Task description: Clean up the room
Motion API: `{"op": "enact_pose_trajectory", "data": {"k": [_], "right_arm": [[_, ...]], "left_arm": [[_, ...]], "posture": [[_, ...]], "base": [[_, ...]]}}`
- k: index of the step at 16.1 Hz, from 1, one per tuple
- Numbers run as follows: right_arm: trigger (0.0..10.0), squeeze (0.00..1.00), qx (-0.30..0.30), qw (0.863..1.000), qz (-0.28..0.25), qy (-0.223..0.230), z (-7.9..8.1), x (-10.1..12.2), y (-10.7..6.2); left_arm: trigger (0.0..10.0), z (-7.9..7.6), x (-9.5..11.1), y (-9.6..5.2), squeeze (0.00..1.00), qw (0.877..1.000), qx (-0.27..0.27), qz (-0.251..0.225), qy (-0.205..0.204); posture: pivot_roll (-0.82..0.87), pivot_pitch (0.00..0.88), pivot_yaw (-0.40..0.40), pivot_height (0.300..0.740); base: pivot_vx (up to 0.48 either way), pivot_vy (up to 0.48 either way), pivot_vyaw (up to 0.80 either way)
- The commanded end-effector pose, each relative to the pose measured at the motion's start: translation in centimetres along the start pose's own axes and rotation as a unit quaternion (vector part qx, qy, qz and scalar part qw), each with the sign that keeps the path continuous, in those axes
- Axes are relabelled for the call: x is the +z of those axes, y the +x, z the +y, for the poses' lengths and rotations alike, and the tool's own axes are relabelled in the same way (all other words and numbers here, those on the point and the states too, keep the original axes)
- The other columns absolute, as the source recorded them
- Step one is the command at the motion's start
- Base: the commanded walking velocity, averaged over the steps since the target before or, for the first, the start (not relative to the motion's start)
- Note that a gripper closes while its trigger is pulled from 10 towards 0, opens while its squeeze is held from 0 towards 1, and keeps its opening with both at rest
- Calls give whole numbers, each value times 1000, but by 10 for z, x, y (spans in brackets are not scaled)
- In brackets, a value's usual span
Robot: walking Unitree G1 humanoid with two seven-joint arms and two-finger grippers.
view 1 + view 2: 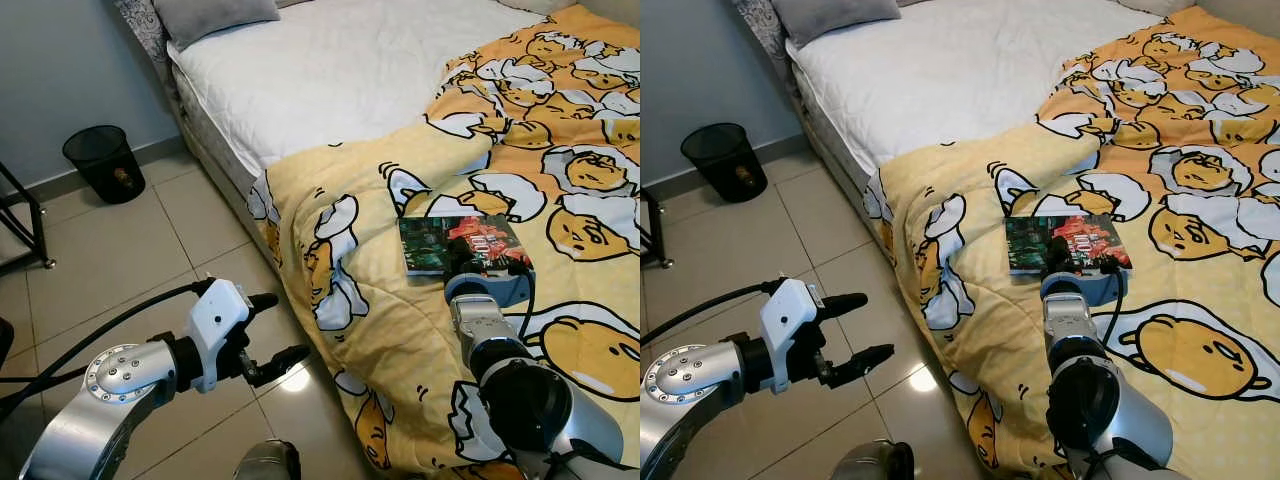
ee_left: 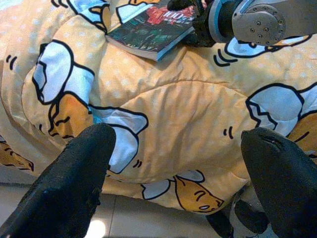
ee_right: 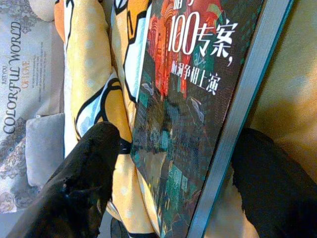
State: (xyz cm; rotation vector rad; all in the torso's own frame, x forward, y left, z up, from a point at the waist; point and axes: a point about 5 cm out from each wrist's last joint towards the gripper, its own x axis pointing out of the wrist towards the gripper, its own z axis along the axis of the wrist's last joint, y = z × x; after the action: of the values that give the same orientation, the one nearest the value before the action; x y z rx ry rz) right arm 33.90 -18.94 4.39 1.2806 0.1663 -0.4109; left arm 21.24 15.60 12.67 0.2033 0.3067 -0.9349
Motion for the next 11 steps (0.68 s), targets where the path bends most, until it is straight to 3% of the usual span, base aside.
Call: {"op": "enact_pose_trajectory", "data": {"k": [1,11], "right_arm": [[0,0,6,1000,7,5,5,-5,1],[0,0,8,1000,10,-9,7,-4,1]], "left_arm": [[10000,-1,2,-3,396,1000,2,2,6],[10000,0,5,1,392,1000,-1,-3,6]], "posture": [[350,113,45,740],[346,102,42,740]], "base": [[0,0,0],[0,0,0]]}}
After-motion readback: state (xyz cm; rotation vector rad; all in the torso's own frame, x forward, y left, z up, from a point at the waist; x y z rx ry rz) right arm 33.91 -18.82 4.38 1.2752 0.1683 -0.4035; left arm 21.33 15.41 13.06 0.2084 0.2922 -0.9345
